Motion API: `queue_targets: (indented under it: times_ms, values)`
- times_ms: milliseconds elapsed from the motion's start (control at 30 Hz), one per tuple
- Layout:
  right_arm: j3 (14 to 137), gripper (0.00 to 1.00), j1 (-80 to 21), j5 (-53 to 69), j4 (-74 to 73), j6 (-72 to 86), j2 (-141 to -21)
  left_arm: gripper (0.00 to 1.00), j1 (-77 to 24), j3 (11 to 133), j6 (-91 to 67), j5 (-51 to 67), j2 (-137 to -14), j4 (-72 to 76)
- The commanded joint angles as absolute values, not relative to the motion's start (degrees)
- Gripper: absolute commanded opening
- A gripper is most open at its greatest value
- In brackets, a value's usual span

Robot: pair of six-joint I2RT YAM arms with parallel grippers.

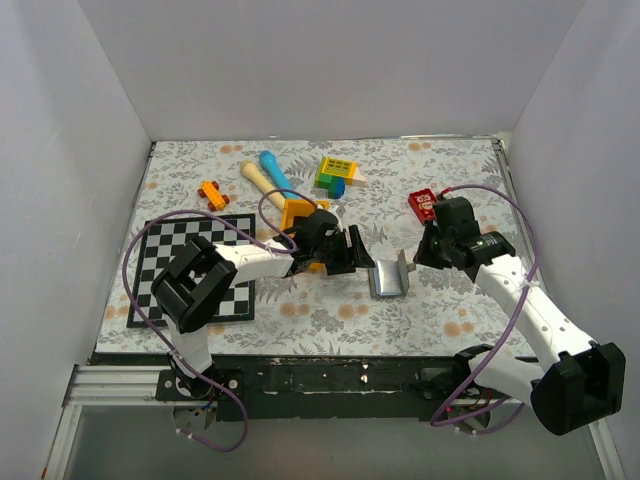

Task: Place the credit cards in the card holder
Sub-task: Open the card holder at the center of the board.

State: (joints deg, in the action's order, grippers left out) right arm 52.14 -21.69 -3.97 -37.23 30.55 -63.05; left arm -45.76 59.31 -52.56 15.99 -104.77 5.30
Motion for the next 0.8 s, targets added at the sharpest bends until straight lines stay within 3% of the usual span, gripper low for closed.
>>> queue_targets:
  times_ms: [0,333,767]
  values:
    - [50.3,0.01,-20.0,-14.1,-42.0,33.3,-63.1,0.63,-46.1,60.6,-52.0,17.0,-104.9,4.7]
    - [44.7,0.01,-15.2,-9.0,-38.9,34.1,-62.8,0.63,-47.1,64.9,-51.2,18.5,-110.0,3.8]
    - [49.5,0.01,-15.0,-0.5,-37.0,30.7,-56.2,0.65,-47.4,63.9,-51.7,16.9,-107.0,5.4]
